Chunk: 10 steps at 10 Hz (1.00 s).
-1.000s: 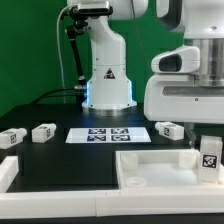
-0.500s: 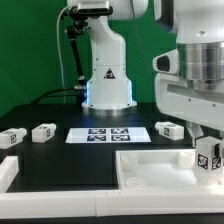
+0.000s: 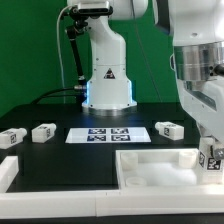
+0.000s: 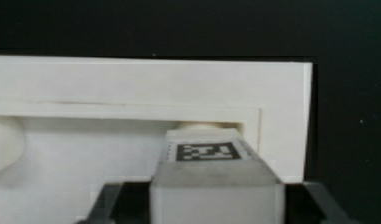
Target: Assemble square table
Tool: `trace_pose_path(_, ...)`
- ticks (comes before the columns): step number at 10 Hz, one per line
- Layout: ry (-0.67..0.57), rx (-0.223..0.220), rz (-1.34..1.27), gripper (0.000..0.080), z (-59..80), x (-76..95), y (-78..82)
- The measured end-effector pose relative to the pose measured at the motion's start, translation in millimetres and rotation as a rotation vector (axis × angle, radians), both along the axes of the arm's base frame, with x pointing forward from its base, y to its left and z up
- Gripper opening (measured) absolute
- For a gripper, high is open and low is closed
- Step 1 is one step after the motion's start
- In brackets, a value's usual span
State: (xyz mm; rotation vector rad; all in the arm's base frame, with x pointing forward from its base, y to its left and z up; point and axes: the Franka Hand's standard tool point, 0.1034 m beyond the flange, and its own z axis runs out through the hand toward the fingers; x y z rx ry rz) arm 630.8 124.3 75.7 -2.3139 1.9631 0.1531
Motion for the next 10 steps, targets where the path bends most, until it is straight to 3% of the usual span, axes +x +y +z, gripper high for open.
trace_pose_path(2,0.010,0.007,0.184,0.0604,7.1,-4.4,5.3)
trace_pose_path(7,-0.080,-0.017,0.741,0.0649,6.4,-1.0,4.0)
trace_pose_path(9,-0.115,-0.098,1.096,0.0649,1.5,2.6,2.6)
trace_pose_path(10,-0.129,-0.115,1.244,0.0649,-0.1,3.6,2.9)
